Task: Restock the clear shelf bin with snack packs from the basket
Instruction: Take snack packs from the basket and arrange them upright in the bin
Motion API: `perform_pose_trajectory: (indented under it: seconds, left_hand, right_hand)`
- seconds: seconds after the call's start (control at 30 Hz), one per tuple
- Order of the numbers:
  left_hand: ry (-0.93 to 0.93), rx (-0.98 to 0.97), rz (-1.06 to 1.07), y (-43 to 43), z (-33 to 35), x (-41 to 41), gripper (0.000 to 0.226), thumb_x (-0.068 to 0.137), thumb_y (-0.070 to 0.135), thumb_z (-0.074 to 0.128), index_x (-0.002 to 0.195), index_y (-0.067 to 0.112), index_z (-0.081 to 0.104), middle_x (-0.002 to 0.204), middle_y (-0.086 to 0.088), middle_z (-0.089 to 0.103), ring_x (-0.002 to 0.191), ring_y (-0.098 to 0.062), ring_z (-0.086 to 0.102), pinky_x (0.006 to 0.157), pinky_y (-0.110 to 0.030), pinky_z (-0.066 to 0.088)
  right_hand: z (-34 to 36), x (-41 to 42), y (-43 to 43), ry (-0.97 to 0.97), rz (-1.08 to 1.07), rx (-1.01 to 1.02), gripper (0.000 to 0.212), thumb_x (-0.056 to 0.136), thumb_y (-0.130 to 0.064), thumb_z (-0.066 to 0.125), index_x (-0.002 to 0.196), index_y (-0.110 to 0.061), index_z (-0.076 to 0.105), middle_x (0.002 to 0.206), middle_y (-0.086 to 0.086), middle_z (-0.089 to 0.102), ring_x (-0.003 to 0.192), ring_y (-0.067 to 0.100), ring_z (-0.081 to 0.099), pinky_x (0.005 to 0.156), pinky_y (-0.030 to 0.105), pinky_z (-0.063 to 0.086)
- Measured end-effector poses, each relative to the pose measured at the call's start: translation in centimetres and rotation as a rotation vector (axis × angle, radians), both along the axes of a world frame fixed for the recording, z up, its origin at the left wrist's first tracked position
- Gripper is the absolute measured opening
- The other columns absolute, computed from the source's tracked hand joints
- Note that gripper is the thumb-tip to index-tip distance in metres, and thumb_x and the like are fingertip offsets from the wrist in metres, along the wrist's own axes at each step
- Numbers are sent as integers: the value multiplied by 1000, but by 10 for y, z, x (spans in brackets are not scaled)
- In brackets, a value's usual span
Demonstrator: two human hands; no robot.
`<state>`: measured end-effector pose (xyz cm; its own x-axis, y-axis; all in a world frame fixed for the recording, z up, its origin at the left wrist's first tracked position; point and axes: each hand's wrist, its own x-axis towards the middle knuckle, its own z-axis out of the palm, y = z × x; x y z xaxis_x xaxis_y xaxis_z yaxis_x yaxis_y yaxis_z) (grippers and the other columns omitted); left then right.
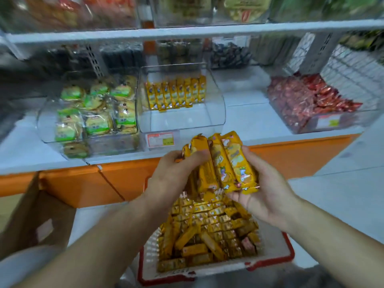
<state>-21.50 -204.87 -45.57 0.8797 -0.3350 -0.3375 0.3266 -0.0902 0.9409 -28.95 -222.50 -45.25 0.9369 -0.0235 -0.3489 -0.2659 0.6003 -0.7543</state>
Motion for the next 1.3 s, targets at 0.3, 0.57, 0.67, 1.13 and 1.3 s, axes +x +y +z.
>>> perform_pose_trajectory:
  seconds: [0.3,0.57,0.67,1.13,1.3]
  left_hand:
    - [93,-282,122,-13,7,-9,75,73,57,83,129,13,61,112,-8,79,102,-29,76,81,-45,63]
    - [129,-294,64,-10,5,3,71,64,40,85,124,9,64,107,-14,79,96,-33,78,74,-43,64]
    - [133,-256,95,-8,4,10,85,52,44,89,125,10,64,105,-13,79,93,-34,78,76,-46,63]
    - [32,-231,225,43,35,59,79,44,46,91,113,16,67,103,-15,79,90,-36,77,79,-58,62]
    - [-55,-169,312,73,39,79,92,42,55,89,122,15,64,103,-9,79,89,-31,78,78,-52,63]
  right_hand:
    - [2,21,14,-30,-8,-62,48,93,-51,51,117,-16,74,122,11,71,109,27,70,84,40,60]
    - [-16,28,18,-7,-88,-437,44,88,-54,56,112,-19,66,102,4,77,96,25,74,85,58,57]
    - [-19,30,18,3,-39,-396,37,83,-57,64,103,-27,72,103,2,76,94,26,74,80,54,59]
    - [27,80,6,-177,-166,-618,39,82,-2,74,118,-15,65,83,3,72,77,22,60,65,29,48]
    - [36,168,23,-289,-140,-852,34,81,-9,79,99,-26,56,81,-4,74,70,9,65,60,20,54]
